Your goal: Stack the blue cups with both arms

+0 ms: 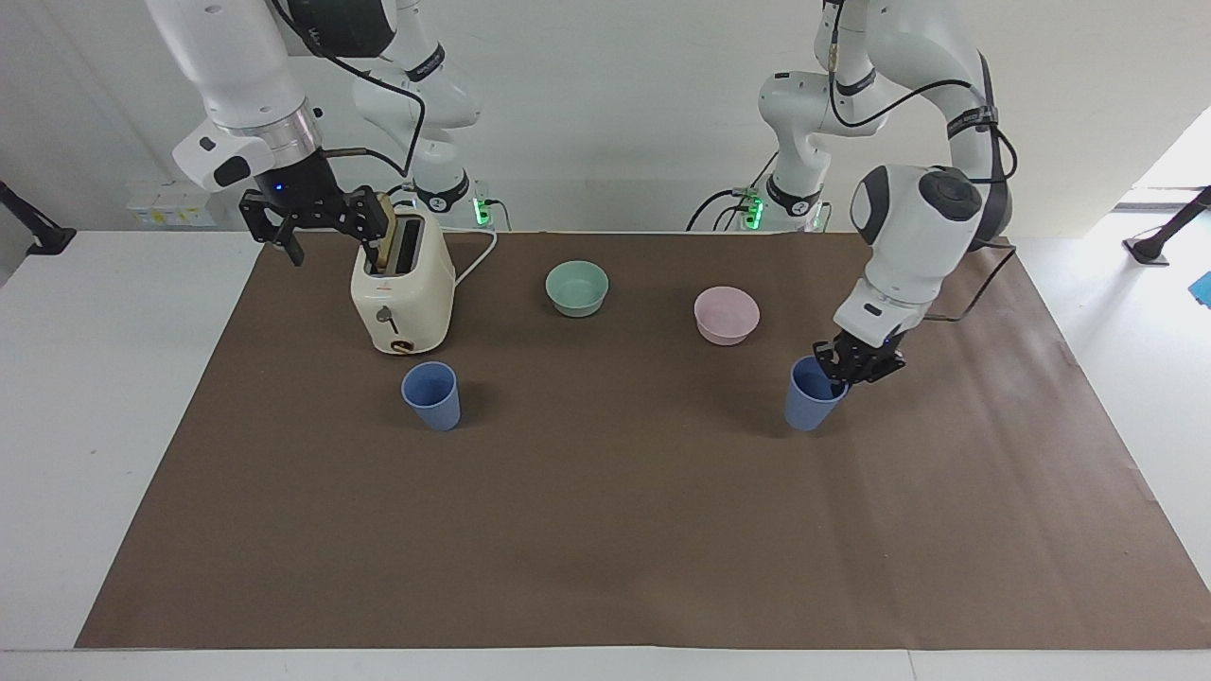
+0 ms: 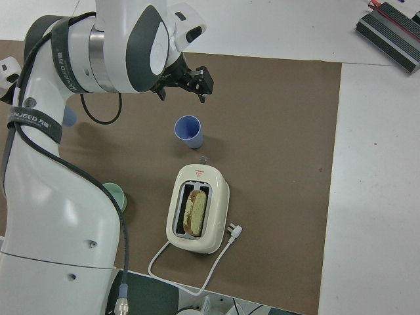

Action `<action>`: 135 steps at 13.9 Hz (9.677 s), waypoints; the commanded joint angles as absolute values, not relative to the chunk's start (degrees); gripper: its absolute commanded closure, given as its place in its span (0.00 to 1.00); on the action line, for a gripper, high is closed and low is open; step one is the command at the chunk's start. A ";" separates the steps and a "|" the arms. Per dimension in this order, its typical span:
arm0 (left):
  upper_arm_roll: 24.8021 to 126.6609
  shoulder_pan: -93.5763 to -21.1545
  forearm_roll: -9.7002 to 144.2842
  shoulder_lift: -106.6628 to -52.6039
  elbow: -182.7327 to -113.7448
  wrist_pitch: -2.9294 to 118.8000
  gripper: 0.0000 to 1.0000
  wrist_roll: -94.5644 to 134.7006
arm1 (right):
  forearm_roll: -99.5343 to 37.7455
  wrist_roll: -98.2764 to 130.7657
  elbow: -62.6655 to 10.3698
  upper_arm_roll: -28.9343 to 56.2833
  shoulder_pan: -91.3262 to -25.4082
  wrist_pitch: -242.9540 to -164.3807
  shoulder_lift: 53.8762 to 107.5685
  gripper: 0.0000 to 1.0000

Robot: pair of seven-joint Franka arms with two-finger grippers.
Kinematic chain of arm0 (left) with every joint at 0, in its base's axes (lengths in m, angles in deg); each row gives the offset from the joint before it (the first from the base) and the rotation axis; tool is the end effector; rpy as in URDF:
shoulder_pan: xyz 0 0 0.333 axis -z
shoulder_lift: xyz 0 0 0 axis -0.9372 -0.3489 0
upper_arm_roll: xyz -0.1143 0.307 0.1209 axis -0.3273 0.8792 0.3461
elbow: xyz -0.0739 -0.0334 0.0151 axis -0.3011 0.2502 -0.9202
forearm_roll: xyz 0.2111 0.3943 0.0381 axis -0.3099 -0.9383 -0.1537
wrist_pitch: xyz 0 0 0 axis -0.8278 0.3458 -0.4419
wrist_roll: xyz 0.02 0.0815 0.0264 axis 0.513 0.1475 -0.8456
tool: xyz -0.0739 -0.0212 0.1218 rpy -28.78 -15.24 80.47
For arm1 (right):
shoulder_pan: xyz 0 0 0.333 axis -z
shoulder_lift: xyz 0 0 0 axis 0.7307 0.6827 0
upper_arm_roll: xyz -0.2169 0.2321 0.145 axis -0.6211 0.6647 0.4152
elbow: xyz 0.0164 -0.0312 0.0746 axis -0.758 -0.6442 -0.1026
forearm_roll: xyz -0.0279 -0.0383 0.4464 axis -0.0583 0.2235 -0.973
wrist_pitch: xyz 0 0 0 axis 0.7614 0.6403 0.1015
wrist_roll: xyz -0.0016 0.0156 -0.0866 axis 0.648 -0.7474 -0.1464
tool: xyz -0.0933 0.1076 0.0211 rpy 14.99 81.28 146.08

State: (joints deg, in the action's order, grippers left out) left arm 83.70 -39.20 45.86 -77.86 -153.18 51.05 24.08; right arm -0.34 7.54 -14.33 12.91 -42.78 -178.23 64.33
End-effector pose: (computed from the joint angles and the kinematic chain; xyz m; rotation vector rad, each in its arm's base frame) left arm 0.5923 -0.2866 0.3735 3.0341 -0.1010 0.2019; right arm 0.6083 0.0248 0.6202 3.1402 0.0452 0.0348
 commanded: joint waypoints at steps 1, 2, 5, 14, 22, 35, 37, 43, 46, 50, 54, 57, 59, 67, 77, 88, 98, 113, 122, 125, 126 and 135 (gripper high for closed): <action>84.82 -35.32 45.41 -79.50 -153.12 54.54 1.00 28.95 | -0.92 7.02 -15.56 13.33 -42.02 -178.79 63.18 0.00; 84.91 -34.00 45.41 -80.64 -152.86 55.16 1.00 30.19 | -0.92 7.10 -15.65 13.33 -42.02 -178.79 63.18 0.00; 84.82 -31.36 45.41 -81.00 -152.68 56.22 1.00 33.88 | -1.01 7.10 -15.82 13.33 -42.02 -178.97 63.18 0.00; 84.47 -29.68 45.85 -81.44 -152.86 55.87 0.67 35.04 | -1.54 7.10 -17.67 12.98 -41.93 -179.76 62.57 0.00; 85.35 -31.52 45.58 -75.83 -152.24 48.07 0.00 33.72 | -1.62 7.02 -28.02 13.07 -42.63 -193.89 63.62 0.00; 85.35 -54.89 45.32 -66.94 -143.38 23.37 0.00 1.57 | -1.01 6.93 -34.89 12.98 -45.10 -212.37 77.42 0.00; 85.44 -56.83 45.41 -66.94 -140.22 20.46 0.00 0.32 | -0.92 7.19 -34.90 13.06 -44.83 -212.54 78.56 0.00; 85.44 -60.70 43.56 -67.90 -132.91 14.65 0.00 -4.95 | -0.92 9.74 -33.49 13.15 -45.27 -212.37 79.53 1.00; 85.53 -60.79 43.30 -68.86 -130.81 12.64 0.00 -5.13 | -0.92 10.00 -32.27 13.33 -45.27 -211.67 79.71 1.00; 85.53 -60.71 41.80 -69.05 -129.65 10.70 0.00 -4.96 | -1.45 8.43 -24.90 13.77 -48.25 -204.92 79.62 1.00; 85.53 -60.79 41.89 -69.31 -129.48 11.05 0.00 -4.96 | -1.54 2.90 -14.52 13.86 -52.29 -194.72 80.23 1.00; 85.53 -60.79 41.80 -70.10 -129.39 11.05 0.00 -4.96 | -0.83 -3.50 -11.09 13.86 -57.47 -193.21 80.67 1.00; 85.53 -60.79 41.80 -70.10 -129.39 11.31 0.00 -4.96 | -0.66 -8.69 -7.49 13.86 -60.46 -193.12 82.34 1.00; 85.53 -60.79 41.72 -69.57 -130.01 11.49 0.00 -4.87 | -0.30 -22.40 1.74 14.03 -70.22 -191.36 86.81 1.00; 85.53 -60.79 41.80 -69.48 -130.10 11.57 0.00 -5.22 | 0.49 -30.16 3.07 14.03 -75.42 -192.33 92.19 1.00; 85.53 -60.79 41.80 -69.40 -130.18 11.57 0.00 -5.31 | 0.93 -30.87 -2.20 13.94 -75.95 -196.28 92.27 1.00; 85.53 -60.71 41.80 -69.40 -130.10 11.49 0.00 -4.96 | 0.66 -30.95 -7.30 13.94 -75.60 -200.50 92.28 0.53; 85.53 -60.71 41.80 -69.49 -130.10 11.49 0.00 -4.78 | 1.10 -19.21 -0.27 12.63 -65.33 -180.92 82.62 0.00; 85.53 -60.71 41.89 -69.13 -130.10 11.31 0.00 -4.60 | 1.10 -4.15 -0.53 12.37 -55.30 -172.13 73.12 0.00; 85.44 -60.62 41.89 -69.13 -130.01 11.14 0.00 -4.69 | 1.10 -1.34 -0.53 12.10 -52.93 -170.01 71.45 0.00; 85.53 -60.62 41.89 -69.13 -130.01 10.96 0.00 -4.60 | 1.45 -0.55 -0.62 12.10 -52.22 -169.74 71.36 0.00; 85.44 -60.09 42.16 -69.13 -130.01 10.87 0.00 -4.69 | 1.72 6.41 -7.74 12.27 -45.45 -171.67 67.31 0.00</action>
State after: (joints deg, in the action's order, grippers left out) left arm 85.53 -60.11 43.00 -69.05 -131.18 12.31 -4.45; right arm 1.79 5.37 -3.95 11.74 -46.76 -170.03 69.98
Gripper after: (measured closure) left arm 0.000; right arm 0.000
